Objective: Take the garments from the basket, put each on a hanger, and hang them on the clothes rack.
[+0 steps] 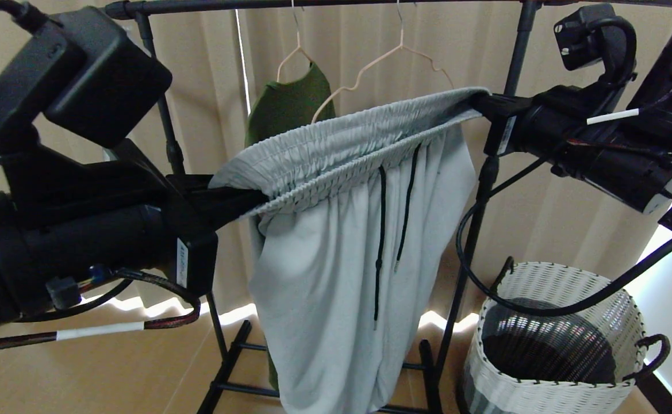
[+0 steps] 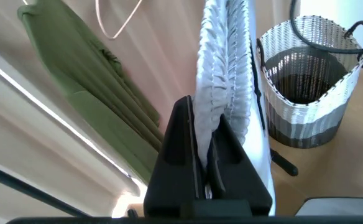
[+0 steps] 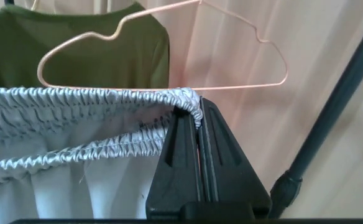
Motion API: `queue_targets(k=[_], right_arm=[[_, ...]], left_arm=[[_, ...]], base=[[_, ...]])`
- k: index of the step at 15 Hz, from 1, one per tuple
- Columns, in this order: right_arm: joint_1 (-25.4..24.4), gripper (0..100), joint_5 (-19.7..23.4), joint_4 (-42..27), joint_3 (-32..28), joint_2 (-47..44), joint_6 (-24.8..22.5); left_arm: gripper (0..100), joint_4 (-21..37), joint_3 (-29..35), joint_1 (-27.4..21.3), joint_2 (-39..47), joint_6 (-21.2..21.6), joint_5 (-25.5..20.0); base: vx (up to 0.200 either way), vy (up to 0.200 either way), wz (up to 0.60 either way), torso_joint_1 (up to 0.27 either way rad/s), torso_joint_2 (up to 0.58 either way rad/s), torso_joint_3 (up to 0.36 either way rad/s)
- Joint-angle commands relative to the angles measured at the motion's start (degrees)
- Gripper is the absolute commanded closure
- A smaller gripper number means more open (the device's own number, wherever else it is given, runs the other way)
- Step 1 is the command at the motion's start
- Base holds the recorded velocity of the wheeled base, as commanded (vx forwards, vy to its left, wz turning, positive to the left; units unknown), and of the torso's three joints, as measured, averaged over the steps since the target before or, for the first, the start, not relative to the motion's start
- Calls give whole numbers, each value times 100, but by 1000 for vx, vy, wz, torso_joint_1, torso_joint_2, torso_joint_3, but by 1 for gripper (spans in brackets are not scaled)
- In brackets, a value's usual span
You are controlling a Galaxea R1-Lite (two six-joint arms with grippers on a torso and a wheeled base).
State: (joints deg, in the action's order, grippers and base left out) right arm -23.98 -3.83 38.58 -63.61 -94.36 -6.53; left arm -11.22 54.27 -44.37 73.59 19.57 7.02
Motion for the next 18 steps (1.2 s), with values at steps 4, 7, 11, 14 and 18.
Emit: queue_targets(k=[4, 7, 11, 14, 18], right_arm=[[7, 100, -48, -9, 481, 392, -23], [7, 100, -48, -70, 903, 980, -23], [7, 100, -22, -325, 1105, 1587, -32], [7, 100, -4, -668, 1413, 1965, -32], [-2, 100, -4, -606, 1624, 1982, -32]], left_arm=[[100, -47, 57, 280, 217, -146, 45], [100, -135, 549, 456, 524, -260, 54], [100, -838, 1261, 500, 1298, -506, 845], [100, -882, 1745, 553, 1667, -726, 1152], [100, -882, 1560, 553, 1702, -744, 1152]], base=[[0, 0, 0, 0, 0, 0], [0, 0, 0, 0, 0, 0], [0, 0, 0, 0, 0, 0], [0, 0, 0, 0, 0, 0], [0, 0, 0, 0, 0, 0]])
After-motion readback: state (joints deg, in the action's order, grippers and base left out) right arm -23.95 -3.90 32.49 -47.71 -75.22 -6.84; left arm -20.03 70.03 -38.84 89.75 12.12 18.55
